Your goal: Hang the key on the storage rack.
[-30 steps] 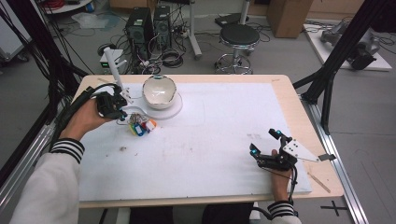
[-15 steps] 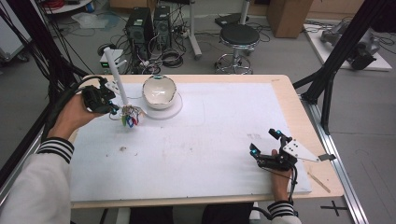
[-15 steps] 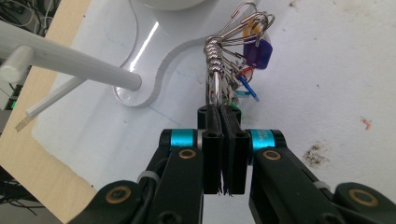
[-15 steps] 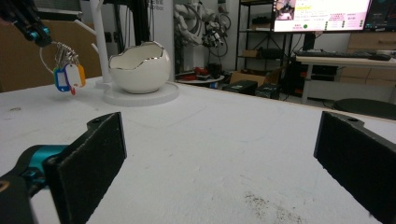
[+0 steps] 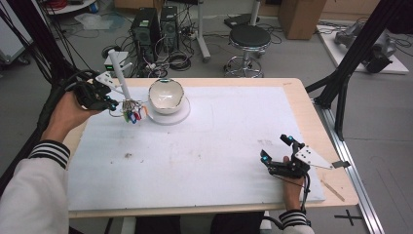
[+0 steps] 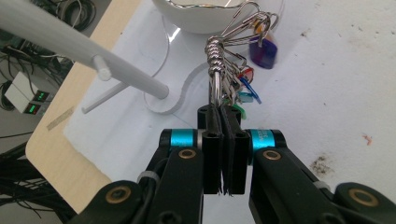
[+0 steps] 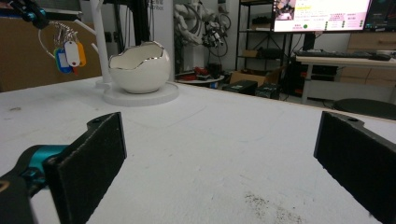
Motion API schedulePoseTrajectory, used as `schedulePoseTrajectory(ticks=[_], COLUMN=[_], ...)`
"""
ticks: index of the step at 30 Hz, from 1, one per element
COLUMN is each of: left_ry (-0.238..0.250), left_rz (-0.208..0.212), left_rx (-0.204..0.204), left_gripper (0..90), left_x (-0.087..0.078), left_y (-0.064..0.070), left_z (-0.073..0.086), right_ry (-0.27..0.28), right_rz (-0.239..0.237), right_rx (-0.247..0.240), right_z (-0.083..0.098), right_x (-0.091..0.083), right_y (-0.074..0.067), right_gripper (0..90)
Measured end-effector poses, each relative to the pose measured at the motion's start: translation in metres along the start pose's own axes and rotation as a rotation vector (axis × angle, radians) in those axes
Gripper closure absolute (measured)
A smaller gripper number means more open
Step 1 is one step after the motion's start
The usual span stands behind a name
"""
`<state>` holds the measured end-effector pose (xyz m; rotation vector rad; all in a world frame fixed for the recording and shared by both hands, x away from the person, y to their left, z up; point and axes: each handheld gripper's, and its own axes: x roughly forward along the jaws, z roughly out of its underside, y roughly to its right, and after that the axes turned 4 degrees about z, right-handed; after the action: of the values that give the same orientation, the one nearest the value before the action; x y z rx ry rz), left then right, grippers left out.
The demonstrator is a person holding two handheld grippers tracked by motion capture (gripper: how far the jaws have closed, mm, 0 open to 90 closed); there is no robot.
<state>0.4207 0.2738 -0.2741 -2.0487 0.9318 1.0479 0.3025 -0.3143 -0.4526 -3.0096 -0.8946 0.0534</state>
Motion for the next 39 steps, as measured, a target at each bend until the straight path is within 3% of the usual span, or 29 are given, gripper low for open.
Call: schedulePoseTrajectory(ticks=[9,12,18,23,27,39], left_ry=[0.078,0.079,0.096,0.097,0.121,0.117], left_rz=[-0.033,-0.037,-0.037,-0.034,-0.029,-0.007], left_rx=[-0.062,-0.071,-0.07,-0.045,-0.054,-0.041], left_gripper=[87.5,87.5,87.5,87.5,87.5,87.5], left_x=[-0.006,-0.006,-0.008,-0.01,-0.01,-0.01], left_y=[-0.012,-0.016,-0.025,-0.031,-0.037,-0.049], left_z=[0.004,0.005,0.003,-0.001,-0.001,-0.006], right_ry=[-0.003,-0.006,-0.004,-0.007,-0.007,-0.008], right_rz=[-0.001,-0.002,0.0,0.0,0.0,0.0], right_rx=[0.002,0.004,0.005,0.01,0.009,0.01], right_z=[0.0,0.0,0.0,0.0,0.0,0.0], right_x=[0.0,0.0,0.0,0.0,0.0,0.0], right_y=[0.0,0.0,0.0,0.0,0.0,0.0], right_gripper=[1.8,1.8,1.8,1.8,1.8,1.8])
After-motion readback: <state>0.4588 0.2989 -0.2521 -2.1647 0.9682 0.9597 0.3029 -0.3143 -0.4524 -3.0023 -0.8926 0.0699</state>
